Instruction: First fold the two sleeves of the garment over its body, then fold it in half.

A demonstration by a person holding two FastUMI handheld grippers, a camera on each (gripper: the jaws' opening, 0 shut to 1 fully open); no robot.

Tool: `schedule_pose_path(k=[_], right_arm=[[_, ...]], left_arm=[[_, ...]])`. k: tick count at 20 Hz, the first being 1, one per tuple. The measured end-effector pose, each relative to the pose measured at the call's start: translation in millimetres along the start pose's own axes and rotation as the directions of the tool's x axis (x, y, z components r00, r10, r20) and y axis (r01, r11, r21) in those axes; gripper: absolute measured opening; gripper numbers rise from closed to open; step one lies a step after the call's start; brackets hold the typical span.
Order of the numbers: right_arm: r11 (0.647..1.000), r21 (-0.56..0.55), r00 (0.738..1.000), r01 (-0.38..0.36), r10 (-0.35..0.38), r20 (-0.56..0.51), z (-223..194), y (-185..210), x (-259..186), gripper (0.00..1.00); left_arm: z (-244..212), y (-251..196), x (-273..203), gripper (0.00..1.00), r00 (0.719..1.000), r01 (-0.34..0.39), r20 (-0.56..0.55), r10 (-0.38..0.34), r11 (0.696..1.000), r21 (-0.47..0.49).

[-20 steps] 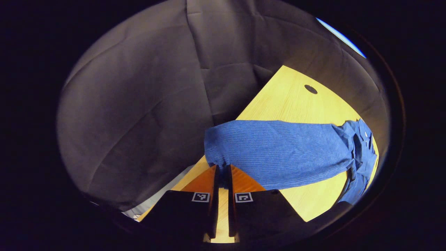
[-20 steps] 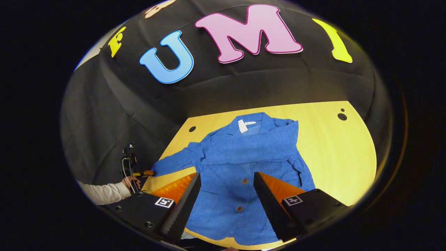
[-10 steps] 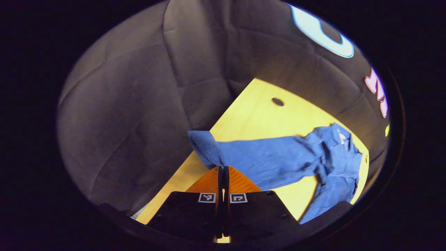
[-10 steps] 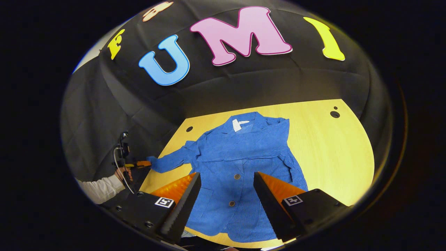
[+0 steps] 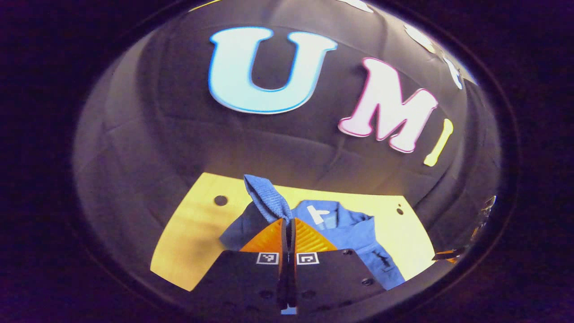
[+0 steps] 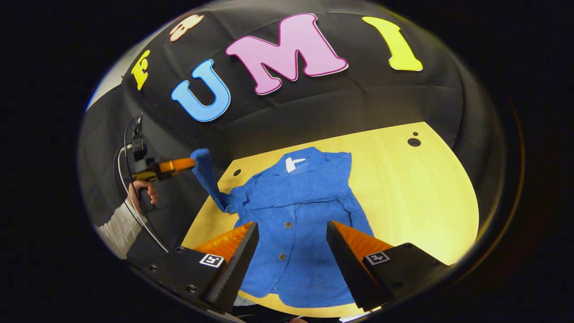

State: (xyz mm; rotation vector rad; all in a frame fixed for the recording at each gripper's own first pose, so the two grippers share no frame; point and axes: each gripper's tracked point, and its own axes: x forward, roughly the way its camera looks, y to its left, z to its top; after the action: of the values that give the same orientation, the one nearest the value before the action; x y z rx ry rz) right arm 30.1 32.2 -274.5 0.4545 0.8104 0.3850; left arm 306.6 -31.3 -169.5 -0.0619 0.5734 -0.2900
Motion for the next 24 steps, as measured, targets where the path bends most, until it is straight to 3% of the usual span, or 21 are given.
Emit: schedule_pose_path(k=[2, 5, 7, 9, 12, 14, 17, 20, 22, 24], right_arm=[[1.0, 0.003, 1.0, 0.023, -0.023, -0.011, -6.9, -20.2, -9.5, 0.97], [0.999, 0.028, 0.998, 0.047, -0.046, -0.042, -22.9, -47.3, -18.5, 0.97], [0.997, 0.05, 0.996, 0.058, -0.055, -0.065, -34.6, -61.8, -19.4, 0.97], [0.996, 0.064, 0.994, 0.06, -0.054, -0.093, -46.1, -71.4, -21.8, 0.97], [0.996, 0.057, 0.992, 0.068, -0.062, -0.112, -56.8, -88.6, -25.0, 0.97], [0.995, 0.07, 0.99, 0.071, -0.062, -0.125, -64.0, -99.9, -25.9, 0.97], [0.994, 0.081, 0.986, 0.072, -0.058, -0.154, -73.2, -111.0, -24.2, 0.97], [0.996, 0.072, 0.986, 0.057, -0.045, -0.162, -73.0, -114.2, -21.8, 0.97], [0.996, 0.077, 0.985, 0.047, -0.033, -0.167, -73.1, -113.7, -20.1, 0.97], [0.996, 0.079, 0.984, 0.042, -0.028, -0.173, -73.3, -113.7, -15.5, 0.97]], left_arm=[[6.7, -67.1, 33.3, 0.0, 0.996, 0.087, 0.004, -0.087, 0.994, 0.066], [-19.1, -143.0, 91.4, 0.0, 0.979, 0.18, -0.12, -0.163, 0.972, 0.149], [-53.2, -157.9, 117.1, 0.0, 0.946, 0.184, -0.296, -0.131, 0.97, 0.158], [-71.2, -152.7, 142.6, 0.0, 0.904, 0.148, -0.424, -0.053, 0.97, 0.194], [-102.4, -156.4, 172.7, 0.0, 0.885, 0.079, -0.464, 0.04, 0.969, 0.234], [-113.6, -168.4, 187.9, 0.0, 0.877, 0.098, -0.48, -0.001, 0.979, 0.176], [-130.3, -188.9, 198.3, 0.05, 0.844, 0.149, -0.533, -0.062, 0.981, 0.121], [-127.0, -212.5, 200.9, 0.17, 0.841, 0.21, -0.521, -0.147, 0.976, 0.064], [-116.5, -218.4, 200.6, 0.63, 0.871, 0.21, -0.459, -0.173, 0.977, 0.031], [-110.7, -209.3, 182.5, 0.63, 0.879, 0.185, -0.451, -0.154, 0.982, 0.025]])
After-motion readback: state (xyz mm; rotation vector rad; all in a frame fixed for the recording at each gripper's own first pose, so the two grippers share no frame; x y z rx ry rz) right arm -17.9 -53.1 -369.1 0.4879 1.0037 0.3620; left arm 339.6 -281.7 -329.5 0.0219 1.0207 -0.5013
